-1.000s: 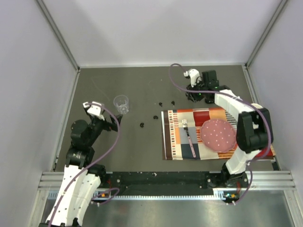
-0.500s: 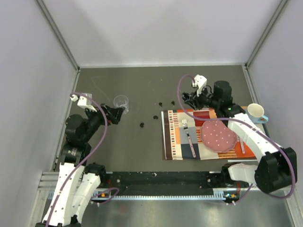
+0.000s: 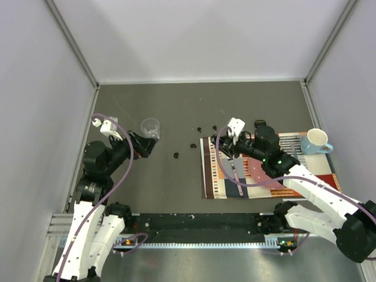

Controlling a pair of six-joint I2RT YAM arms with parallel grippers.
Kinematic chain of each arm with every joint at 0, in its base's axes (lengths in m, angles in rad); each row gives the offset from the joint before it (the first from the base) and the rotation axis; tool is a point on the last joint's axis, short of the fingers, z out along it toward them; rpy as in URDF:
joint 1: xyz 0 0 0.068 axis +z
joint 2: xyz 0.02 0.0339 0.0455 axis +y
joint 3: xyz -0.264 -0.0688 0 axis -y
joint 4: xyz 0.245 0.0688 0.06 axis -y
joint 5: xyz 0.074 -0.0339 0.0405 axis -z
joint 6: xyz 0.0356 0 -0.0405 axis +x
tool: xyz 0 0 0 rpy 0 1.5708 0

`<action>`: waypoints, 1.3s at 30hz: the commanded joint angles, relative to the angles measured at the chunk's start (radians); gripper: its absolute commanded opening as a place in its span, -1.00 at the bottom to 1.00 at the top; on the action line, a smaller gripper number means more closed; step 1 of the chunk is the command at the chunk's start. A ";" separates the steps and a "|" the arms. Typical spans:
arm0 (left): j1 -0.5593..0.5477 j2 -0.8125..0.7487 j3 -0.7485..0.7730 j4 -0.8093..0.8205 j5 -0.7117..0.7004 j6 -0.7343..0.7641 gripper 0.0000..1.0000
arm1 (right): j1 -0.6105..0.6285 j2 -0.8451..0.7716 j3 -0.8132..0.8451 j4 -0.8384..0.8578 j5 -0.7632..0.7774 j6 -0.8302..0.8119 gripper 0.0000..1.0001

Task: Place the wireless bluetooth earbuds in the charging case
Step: Pick up the charging case at the center of the board.

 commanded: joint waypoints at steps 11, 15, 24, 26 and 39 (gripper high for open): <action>-0.123 0.083 0.072 -0.172 -0.119 0.118 0.96 | 0.045 -0.080 -0.012 -0.041 0.040 -0.008 -1.00; -0.284 0.148 0.107 -0.209 -0.332 0.159 0.97 | 0.055 -0.060 -0.001 -0.059 0.022 -0.023 -1.00; -0.335 0.145 0.075 -0.024 -0.195 0.101 0.97 | 0.101 -0.052 0.006 -0.093 -0.046 -0.109 -1.00; -0.335 0.177 0.073 -0.004 -0.144 0.078 0.97 | 0.115 -0.051 0.009 -0.090 -0.041 -0.127 -1.00; -0.514 0.364 0.035 0.262 -0.084 -0.109 0.86 | 0.242 0.015 0.060 -0.073 0.157 -0.118 -1.00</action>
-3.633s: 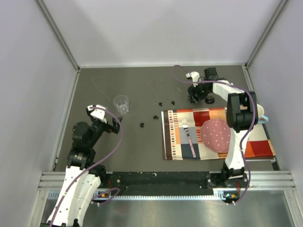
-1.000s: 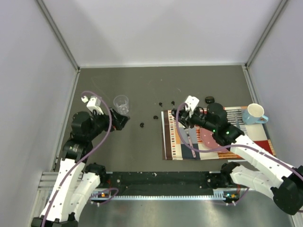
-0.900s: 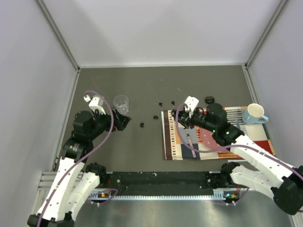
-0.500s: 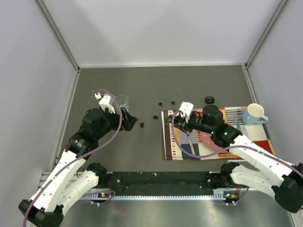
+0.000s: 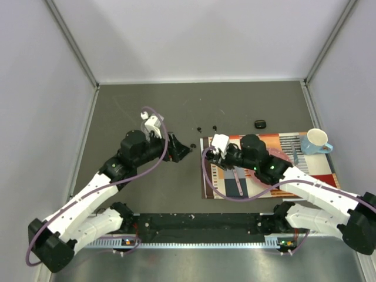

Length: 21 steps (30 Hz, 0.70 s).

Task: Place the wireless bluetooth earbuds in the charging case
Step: Pick up the charging case at the center of the board.

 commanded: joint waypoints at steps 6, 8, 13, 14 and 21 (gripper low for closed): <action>-0.090 0.115 -0.008 0.220 0.061 -0.137 0.82 | 0.098 0.019 0.057 0.142 0.165 0.010 -1.00; -0.102 0.136 -0.008 0.232 0.064 -0.150 0.79 | 0.109 0.019 0.056 0.156 0.162 0.010 -1.00; -0.136 0.191 -0.002 0.274 0.063 -0.173 0.63 | 0.110 0.013 0.054 0.160 0.156 0.012 -1.00; -0.139 0.196 -0.002 0.283 0.061 -0.177 0.58 | 0.110 0.011 0.056 0.160 0.151 0.012 -1.00; -0.177 0.264 0.019 0.329 0.044 -0.197 0.38 | 0.110 0.004 0.054 0.156 0.128 0.018 -1.00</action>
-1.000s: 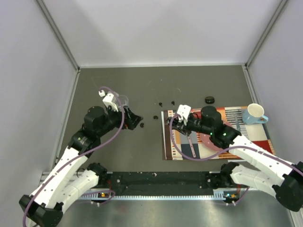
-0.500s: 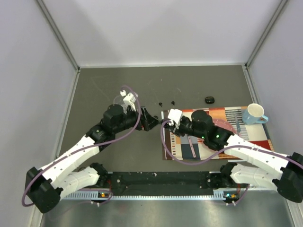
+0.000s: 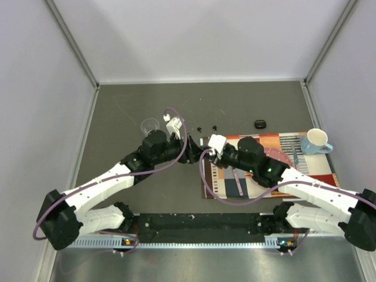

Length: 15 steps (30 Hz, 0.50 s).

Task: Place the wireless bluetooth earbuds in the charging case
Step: Pick up the charging case at the center of the board.

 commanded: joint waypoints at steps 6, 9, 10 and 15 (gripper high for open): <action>-0.025 0.044 0.025 0.111 -0.020 -0.031 0.07 | 0.015 -0.033 0.034 0.068 -0.030 0.017 -1.00; -0.025 0.054 0.025 0.115 -0.014 -0.033 -0.11 | 0.014 -0.043 0.023 0.082 -0.037 0.022 -1.00; -0.025 0.054 0.025 0.118 -0.012 -0.034 -0.15 | 0.014 -0.045 0.019 0.085 -0.040 0.026 -1.00; -0.030 0.053 0.021 0.120 -0.017 -0.034 -0.65 | 0.014 -0.053 0.014 0.088 -0.056 0.032 -1.00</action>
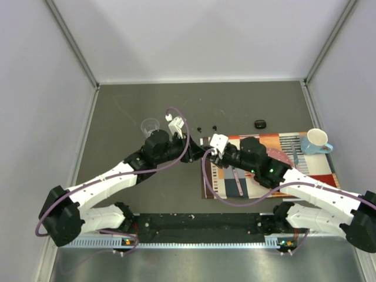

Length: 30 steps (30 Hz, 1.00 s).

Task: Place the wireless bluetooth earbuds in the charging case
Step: Pick up the charging case at the center of the board.

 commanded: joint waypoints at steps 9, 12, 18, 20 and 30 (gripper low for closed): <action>-0.011 -0.056 0.017 0.004 -0.038 0.048 -1.00 | 0.014 -0.056 0.041 0.012 -0.055 0.026 -0.86; -0.011 -0.087 0.020 -0.043 -0.059 0.085 -1.00 | 0.014 -0.057 0.061 -0.026 -0.058 0.026 -0.56; -0.010 -0.139 0.005 -0.062 -0.105 0.121 -1.00 | 0.014 -0.056 0.079 -0.039 -0.036 0.058 0.21; -0.011 -0.153 -0.001 -0.062 -0.116 0.142 -1.00 | 0.014 -0.057 0.084 -0.040 -0.015 0.087 0.56; -0.011 -0.312 -0.018 -0.131 -0.280 0.265 -1.00 | 0.006 -0.137 0.095 -0.100 0.146 0.303 0.98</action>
